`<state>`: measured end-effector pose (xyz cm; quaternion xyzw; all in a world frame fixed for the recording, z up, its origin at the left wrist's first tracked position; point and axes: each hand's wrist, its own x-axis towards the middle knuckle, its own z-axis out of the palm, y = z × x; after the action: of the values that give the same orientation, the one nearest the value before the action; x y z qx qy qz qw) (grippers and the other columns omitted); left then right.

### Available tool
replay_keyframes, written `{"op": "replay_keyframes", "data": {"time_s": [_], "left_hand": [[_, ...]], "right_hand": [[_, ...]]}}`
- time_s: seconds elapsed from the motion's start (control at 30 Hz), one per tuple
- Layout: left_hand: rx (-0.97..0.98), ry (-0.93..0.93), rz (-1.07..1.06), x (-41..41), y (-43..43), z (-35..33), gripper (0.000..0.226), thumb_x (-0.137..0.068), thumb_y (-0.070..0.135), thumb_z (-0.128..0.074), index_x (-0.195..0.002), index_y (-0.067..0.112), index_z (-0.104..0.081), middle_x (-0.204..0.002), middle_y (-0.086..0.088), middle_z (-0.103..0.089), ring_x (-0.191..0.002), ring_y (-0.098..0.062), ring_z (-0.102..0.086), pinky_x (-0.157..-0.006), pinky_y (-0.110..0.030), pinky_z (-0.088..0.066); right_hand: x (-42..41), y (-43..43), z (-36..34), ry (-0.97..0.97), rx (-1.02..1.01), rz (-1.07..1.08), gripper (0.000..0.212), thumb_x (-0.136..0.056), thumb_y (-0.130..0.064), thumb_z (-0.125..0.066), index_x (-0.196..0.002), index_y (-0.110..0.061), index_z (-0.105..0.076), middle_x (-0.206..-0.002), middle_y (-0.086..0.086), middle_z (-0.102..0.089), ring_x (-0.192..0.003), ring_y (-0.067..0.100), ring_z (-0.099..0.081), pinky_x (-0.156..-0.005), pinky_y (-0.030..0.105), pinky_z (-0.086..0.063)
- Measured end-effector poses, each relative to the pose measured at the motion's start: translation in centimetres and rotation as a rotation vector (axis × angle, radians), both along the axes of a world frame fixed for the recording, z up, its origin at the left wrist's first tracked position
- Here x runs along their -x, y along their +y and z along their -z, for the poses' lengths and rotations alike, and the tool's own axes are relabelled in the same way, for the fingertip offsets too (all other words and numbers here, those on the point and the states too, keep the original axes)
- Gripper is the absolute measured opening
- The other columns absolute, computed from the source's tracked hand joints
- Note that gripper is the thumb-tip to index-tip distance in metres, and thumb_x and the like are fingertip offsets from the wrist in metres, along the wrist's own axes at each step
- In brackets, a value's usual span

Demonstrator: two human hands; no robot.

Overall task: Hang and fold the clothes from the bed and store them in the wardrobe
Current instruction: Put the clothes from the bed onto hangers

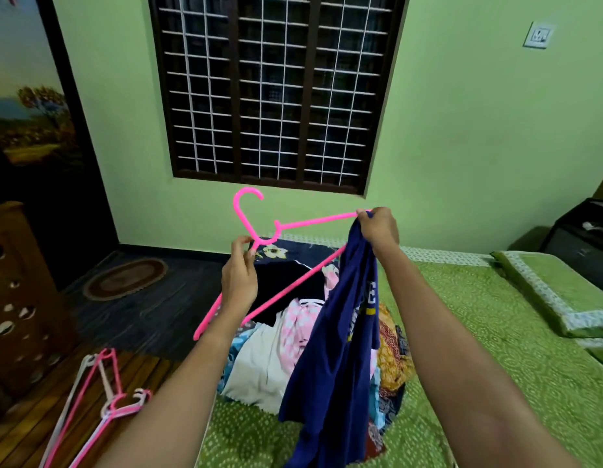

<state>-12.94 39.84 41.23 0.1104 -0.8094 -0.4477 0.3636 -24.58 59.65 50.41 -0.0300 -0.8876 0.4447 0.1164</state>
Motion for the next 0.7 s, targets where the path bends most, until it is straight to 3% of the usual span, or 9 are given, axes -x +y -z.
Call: {"op": "replay_keyframes", "data": {"time_s": [0.1, 0.2, 0.27, 0.37, 0.47, 0.57, 0.7], "left_hand": [[-0.072, -0.031, -0.025, -0.2, -0.5, 1.0, 0.032, -0.100, 0.016, -0.037, -0.124, 0.006, -0.056, -0.108, -0.020, -0.064, -0.101, -0.034, -0.058, -0.068, -0.025, -0.032], [-0.144, -0.012, -0.017, -0.6, -0.6, 1.0, 0.033, -0.100, 0.016, -0.037, -0.127, 0.007, -0.055, -0.112, -0.022, -0.063, -0.105, -0.036, -0.057, -0.078, -0.035, -0.041], [-0.165, 0.010, -0.018, -0.8, -0.9, 1.0, 0.034, -0.100, 0.015, -0.038, -0.128, 0.006, -0.054, -0.115, -0.020, -0.063, -0.108, -0.034, -0.057, -0.081, -0.031, -0.041], [-0.133, 0.035, -0.019, -1.1, -1.4, 1.2, 0.033, -0.099, 0.013, -0.039, -0.126, 0.003, -0.055, -0.113, -0.020, -0.064, -0.107, -0.034, -0.058, -0.075, -0.021, -0.037], [-0.104, 0.025, -0.036, -1.5, -1.4, 1.2, 0.033, -0.100, 0.015, -0.038, -0.125, 0.003, -0.056, -0.102, -0.028, -0.064, -0.097, -0.044, -0.057, -0.075, -0.039, -0.042], [-0.064, 0.018, -0.073, -1.7, -1.8, 1.3, 0.033, -0.100, 0.015, -0.039, -0.124, 0.003, -0.056, -0.098, -0.030, -0.064, -0.092, -0.046, -0.057, -0.073, -0.042, -0.044], [0.045, 0.009, -0.125, -1.3, -2.9, 2.0, 0.031, -0.098, 0.014, -0.043, -0.122, 0.003, -0.059, -0.113, -0.017, -0.065, -0.102, -0.034, -0.061, -0.077, -0.032, -0.044]], "right_hand": [[0.3, 1.7, 0.4, 0.042, -0.069, 0.082, 0.032, -0.098, -0.031, -0.047, -0.104, -0.003, -0.061, -0.112, 0.021, -0.062, -0.105, 0.035, -0.058, -0.073, 0.031, -0.036], [0.5, 2.6, 0.8, 0.076, -0.140, 0.166, 0.032, -0.099, -0.032, -0.044, -0.112, -0.008, -0.060, -0.115, 0.019, -0.061, -0.105, 0.035, -0.057, -0.074, 0.034, -0.038], [0.9, 3.0, 0.6, 0.104, -0.156, 0.204, 0.032, -0.099, -0.032, -0.044, -0.112, -0.009, -0.061, -0.114, 0.018, -0.062, -0.103, 0.034, -0.058, -0.073, 0.034, -0.038], [1.5, 3.2, 0.1, 0.128, -0.120, 0.159, 0.031, -0.098, -0.032, -0.046, -0.104, -0.006, -0.063, -0.102, 0.017, -0.064, -0.093, 0.033, -0.059, -0.067, 0.031, -0.035], [1.9, 3.0, -0.4, 0.120, -0.035, -0.003, 0.031, -0.097, -0.033, -0.048, -0.086, -0.006, -0.059, -0.069, 0.007, -0.055, -0.071, 0.027, -0.049, -0.055, 0.032, -0.030], [2.0, 2.8, -0.7, 0.098, 0.009, -0.108, 0.030, -0.096, -0.031, -0.052, -0.077, -0.006, -0.055, -0.058, 0.002, -0.042, -0.054, 0.016, -0.038, -0.049, 0.028, -0.026], [2.0, 3.0, -1.2, 0.134, -0.056, -0.148, 0.039, -0.095, -0.032, -0.054, -0.065, -0.008, -0.047, -0.058, 0.006, -0.039, -0.062, 0.023, -0.037, -0.054, 0.032, -0.026]]}}
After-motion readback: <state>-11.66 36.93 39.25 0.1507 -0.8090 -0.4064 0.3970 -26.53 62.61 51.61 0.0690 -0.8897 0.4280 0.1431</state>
